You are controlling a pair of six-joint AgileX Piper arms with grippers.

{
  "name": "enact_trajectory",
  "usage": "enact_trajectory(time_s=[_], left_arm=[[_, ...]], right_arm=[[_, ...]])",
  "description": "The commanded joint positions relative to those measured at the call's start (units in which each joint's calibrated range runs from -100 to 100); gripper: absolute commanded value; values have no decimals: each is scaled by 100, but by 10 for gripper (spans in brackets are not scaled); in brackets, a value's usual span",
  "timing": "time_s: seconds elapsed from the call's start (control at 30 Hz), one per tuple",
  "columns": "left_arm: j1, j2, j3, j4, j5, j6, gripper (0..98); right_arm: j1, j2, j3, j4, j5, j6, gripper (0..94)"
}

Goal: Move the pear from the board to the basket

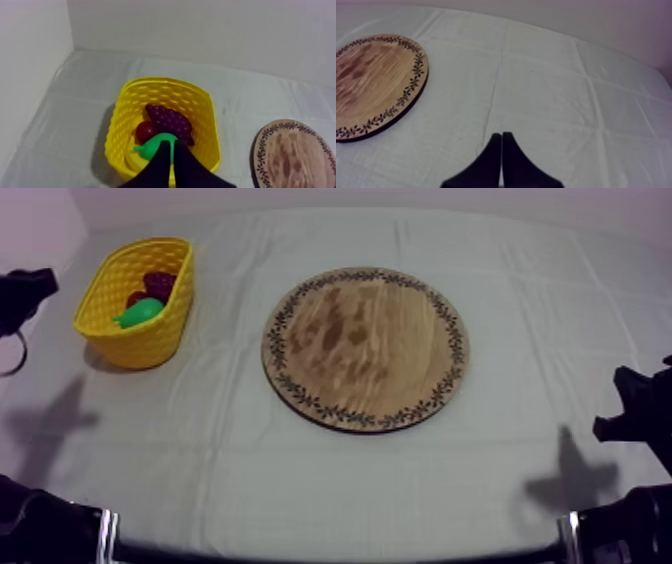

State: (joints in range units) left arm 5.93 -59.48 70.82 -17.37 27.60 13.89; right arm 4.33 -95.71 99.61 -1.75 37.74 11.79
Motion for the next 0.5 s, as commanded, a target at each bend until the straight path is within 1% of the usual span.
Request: enact_trajectory(time_s=[0.0,0.17,0.4,0.47], left_arm=[[-26,-1237,671,-3,-240,14,0],[-112,-2289,1509,5,-580,-47,0],[-166,-3093,2470,-18,-1033,-108,0],[-200,-3239,2609,37,-1073,-163,0]], right_arm=[[2,-5,5,2,0,0,5],[3,-5,5,2,0,0,5],[3,-5,5,2,0,0,5],[4,-5,5,2,0,0,5]])
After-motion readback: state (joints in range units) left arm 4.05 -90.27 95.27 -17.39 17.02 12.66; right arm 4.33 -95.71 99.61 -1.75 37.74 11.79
